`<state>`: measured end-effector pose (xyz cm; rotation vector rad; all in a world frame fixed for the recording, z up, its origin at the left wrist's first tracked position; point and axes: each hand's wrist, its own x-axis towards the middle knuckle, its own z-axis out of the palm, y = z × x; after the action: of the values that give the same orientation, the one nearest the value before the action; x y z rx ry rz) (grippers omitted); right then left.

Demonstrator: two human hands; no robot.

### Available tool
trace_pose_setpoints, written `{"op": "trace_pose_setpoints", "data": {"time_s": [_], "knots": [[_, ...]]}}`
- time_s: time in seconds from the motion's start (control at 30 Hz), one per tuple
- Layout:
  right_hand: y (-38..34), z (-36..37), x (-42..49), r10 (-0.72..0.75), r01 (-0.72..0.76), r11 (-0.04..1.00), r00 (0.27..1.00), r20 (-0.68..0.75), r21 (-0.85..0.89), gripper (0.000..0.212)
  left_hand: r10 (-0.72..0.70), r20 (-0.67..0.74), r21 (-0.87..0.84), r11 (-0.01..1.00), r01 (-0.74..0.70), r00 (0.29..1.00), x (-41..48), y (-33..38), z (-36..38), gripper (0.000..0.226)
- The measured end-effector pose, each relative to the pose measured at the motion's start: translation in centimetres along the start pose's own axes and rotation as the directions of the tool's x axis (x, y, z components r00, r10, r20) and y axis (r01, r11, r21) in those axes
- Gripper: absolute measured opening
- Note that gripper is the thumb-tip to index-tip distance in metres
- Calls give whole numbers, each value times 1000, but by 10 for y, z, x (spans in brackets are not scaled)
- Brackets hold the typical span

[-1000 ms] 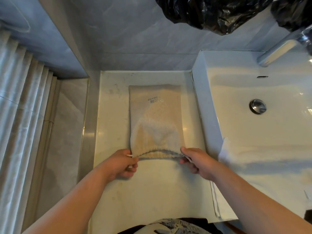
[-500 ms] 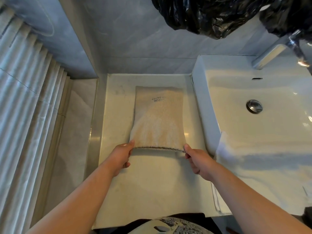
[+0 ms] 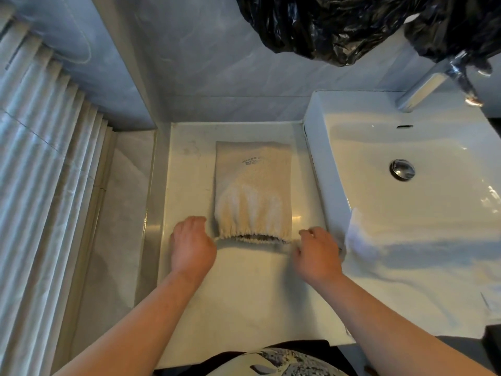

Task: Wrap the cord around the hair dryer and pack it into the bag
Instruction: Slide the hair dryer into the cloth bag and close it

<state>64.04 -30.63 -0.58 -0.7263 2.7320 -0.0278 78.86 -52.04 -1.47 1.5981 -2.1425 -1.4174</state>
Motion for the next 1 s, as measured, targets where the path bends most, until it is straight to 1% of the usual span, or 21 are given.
{"op": "trace_pose_setpoints", "data": {"time_s": [0.03,0.07,0.1,0.13,0.17,0.2,0.23,0.27,0.3,0.4,0.43,0.47,0.53,0.57,0.6,0.63,0.67,0.7,0.8,0.9,1.0], "knots": [[-8,-2,1,-36,36,999,999,4,39,28,56,39,38,998,-58,998,-2,7,4,36],[-16,-4,4,-6,-5,985,998,64,170,26,77,107,56,995,-83,991,0,5,11,31],[-23,-7,8,64,-126,930,981,185,346,24,22,209,97,994,-43,978,0,10,15,26],[-29,-8,12,125,-297,795,934,336,529,21,-38,271,105,994,10,962,0,14,17,23],[-33,-9,15,162,-457,621,870,466,637,19,-87,299,92,994,62,950,1,16,17,19],[-35,-9,15,173,-564,472,813,556,678,17,-121,316,63,992,106,941,2,18,17,17],[-35,-10,15,164,-612,380,782,601,694,16,-150,339,33,989,148,929,4,19,15,18],[-33,-12,15,161,-623,344,776,610,702,16,-175,353,7,983,184,919,5,20,14,21],[-30,-13,15,165,-618,338,782,602,710,18,-192,362,-13,977,211,912,6,20,11,24],[-23,-16,19,144,-595,418,790,596,687,29,-202,358,-60,969,238,912,12,21,1,32],[-22,-18,19,114,-580,458,789,603,673,35,-203,359,-55,970,238,911,14,22,-1,31],[-21,-19,20,73,-544,527,794,603,653,41,-211,360,-54,968,246,909,16,24,-2,31],[-18,-22,17,-7,-376,729,832,555,573,51,-247,375,-72,953,294,893,19,28,-6,30],[-15,-22,16,-47,-259,812,864,501,523,49,-263,393,-92,942,322,881,21,29,-9,31],[-11,-22,15,-82,-159,861,894,440,483,43,-259,396,-103,941,323,881,24,29,-13,34],[-7,-22,14,-94,-104,880,917,387,463,39,-237,373,-85,954,287,897,29,27,-15,37],[-3,-22,14,-82,-87,888,936,342,451,40,-216,336,-51,968,247,917,34,25,-17,37],[1,-21,16,-56,-86,898,950,306,432,42,-205,290,-18,976,219,935,38,23,-20,36],[12,-14,16,41,-126,922,972,230,365,44,-209,174,55,978,202,962,47,16,-24,31],[23,-6,12,112,-195,907,966,231,373,44,-200,123,116,976,186,972,50,8,-22,32],[23,2,11,182,-285,892,937,299,350,40,-179,162,253,958,135,970,46,1,-15,31]]}}
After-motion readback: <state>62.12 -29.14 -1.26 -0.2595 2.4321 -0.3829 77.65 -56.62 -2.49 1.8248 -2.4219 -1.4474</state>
